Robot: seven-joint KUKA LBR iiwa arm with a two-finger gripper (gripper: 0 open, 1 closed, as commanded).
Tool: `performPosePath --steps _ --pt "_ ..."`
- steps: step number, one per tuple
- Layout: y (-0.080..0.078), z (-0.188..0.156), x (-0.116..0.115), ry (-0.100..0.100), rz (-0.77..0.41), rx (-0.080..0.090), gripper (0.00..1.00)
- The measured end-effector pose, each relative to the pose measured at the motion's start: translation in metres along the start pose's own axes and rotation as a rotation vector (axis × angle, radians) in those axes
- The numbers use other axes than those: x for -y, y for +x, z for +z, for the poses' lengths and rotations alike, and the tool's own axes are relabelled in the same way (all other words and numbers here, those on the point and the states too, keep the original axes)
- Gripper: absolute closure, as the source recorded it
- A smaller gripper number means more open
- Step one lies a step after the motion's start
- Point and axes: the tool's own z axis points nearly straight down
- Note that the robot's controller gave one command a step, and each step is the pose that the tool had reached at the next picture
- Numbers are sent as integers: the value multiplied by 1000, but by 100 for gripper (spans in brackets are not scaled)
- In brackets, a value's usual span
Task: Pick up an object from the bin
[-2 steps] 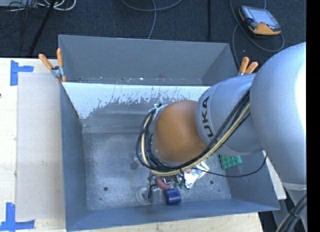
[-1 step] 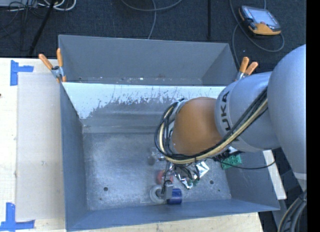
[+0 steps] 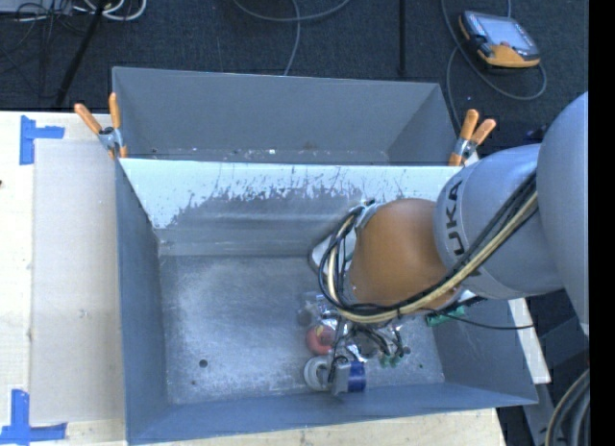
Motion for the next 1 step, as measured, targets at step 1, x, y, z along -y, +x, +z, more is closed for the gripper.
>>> performPosePath --steps 1 --pt "3 -1 0 -1 2 -16 100"
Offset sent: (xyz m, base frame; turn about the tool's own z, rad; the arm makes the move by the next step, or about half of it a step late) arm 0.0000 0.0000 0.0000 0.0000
